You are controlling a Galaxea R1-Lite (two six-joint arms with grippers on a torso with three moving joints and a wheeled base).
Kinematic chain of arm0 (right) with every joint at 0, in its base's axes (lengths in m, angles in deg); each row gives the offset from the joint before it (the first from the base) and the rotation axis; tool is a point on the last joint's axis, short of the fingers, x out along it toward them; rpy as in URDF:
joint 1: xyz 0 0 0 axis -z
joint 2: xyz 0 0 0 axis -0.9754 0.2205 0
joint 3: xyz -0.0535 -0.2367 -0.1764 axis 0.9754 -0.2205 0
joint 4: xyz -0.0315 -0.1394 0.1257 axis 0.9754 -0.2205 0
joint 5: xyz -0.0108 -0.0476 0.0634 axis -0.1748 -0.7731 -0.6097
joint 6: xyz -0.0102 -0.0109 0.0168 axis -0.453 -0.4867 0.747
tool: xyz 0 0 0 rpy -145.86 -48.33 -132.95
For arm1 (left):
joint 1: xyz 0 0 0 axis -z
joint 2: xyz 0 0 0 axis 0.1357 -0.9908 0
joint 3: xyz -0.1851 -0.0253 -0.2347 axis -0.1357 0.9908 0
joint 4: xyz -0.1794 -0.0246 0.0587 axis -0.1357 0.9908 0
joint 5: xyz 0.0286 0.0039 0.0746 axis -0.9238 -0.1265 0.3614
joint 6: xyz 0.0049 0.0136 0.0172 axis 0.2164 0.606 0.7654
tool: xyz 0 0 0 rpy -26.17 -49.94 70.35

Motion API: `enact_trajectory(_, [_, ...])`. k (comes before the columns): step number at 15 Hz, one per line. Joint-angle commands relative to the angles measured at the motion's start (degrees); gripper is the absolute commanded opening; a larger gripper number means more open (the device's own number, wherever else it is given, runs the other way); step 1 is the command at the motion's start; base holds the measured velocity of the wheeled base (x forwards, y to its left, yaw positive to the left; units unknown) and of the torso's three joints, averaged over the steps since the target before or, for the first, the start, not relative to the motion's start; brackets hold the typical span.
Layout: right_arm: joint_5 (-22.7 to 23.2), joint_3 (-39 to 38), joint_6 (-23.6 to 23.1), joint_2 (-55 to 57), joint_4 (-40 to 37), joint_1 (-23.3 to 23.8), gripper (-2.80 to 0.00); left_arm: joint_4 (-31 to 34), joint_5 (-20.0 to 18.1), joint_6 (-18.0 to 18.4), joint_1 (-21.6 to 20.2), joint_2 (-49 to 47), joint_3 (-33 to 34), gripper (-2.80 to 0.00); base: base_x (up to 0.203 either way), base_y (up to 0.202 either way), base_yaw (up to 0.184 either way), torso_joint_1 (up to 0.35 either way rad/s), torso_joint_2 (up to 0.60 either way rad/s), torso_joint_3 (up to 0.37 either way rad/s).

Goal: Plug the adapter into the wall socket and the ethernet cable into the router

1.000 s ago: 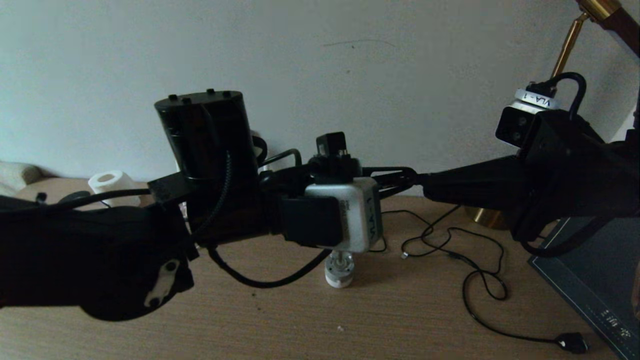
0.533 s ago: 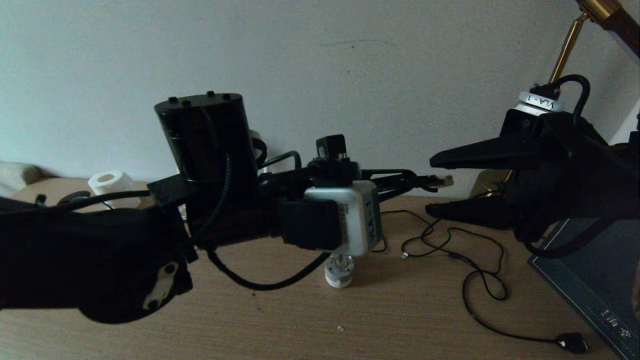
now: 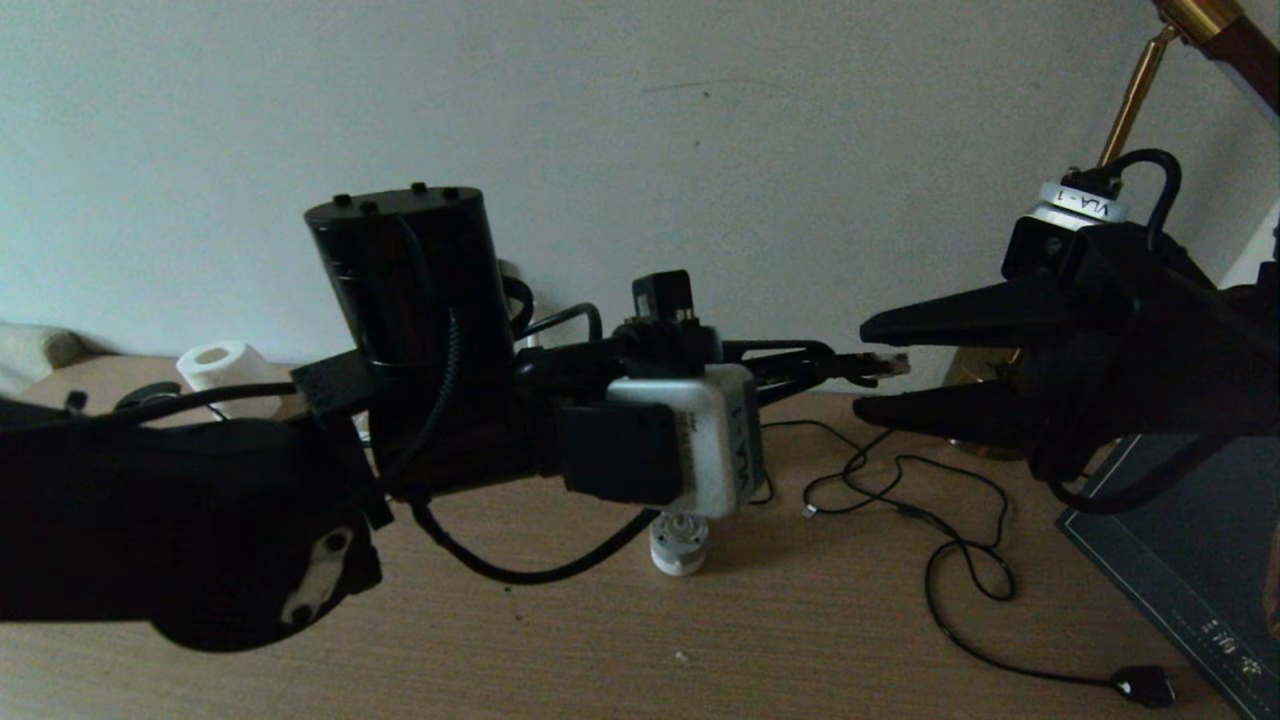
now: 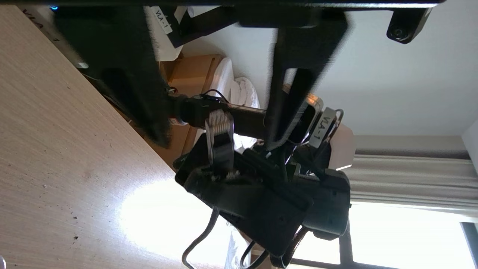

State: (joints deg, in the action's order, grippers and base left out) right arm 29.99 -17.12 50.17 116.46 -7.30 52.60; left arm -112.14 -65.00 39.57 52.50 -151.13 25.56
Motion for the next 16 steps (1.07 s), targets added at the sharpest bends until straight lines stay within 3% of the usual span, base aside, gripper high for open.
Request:
enact_trajectory(1, [0.3,0.0,0.4,0.2,0.1,0.0,-2.8,-0.3,-0.2,0.4,0.1,0.2,0.0,-2.8,0.0,0.0,0.0,0.0,0.0,0.0])
enact_trajectory(10, [0.3,0.0,0.5,0.2,0.0,0.0,-2.8,-1.1,-0.2,0.3,0.6,0.2,0.9,-2.8,0.0,0.0,0.0,0.0,0.0,0.0])
enact_trajectory(11, [0.3,0.0,0.5,0.2,0.0,0.0,-2.8,-1.1,-0.2,0.3,0.7,0.3,0.9,0.0,0.0,0.0,0.0,0.0,0.0,0.0])
enact_trajectory(14, [0.3,0.0,1.3,0.0,0.0,0.0,-2.8,-1.3,-0.2,0.3,0.8,1.2,0.8,0.0,0.0,0.0,0.0,0.0,0.0,0.0])
enact_trajectory(16, [0.5,0.6,4.9,-0.1,0.1,0.0,-2.8,-1.3,-1.4,0.6,0.4,2.3,0.8,0.0,0.0,0.0,0.0,0.0,0.0,0.0])
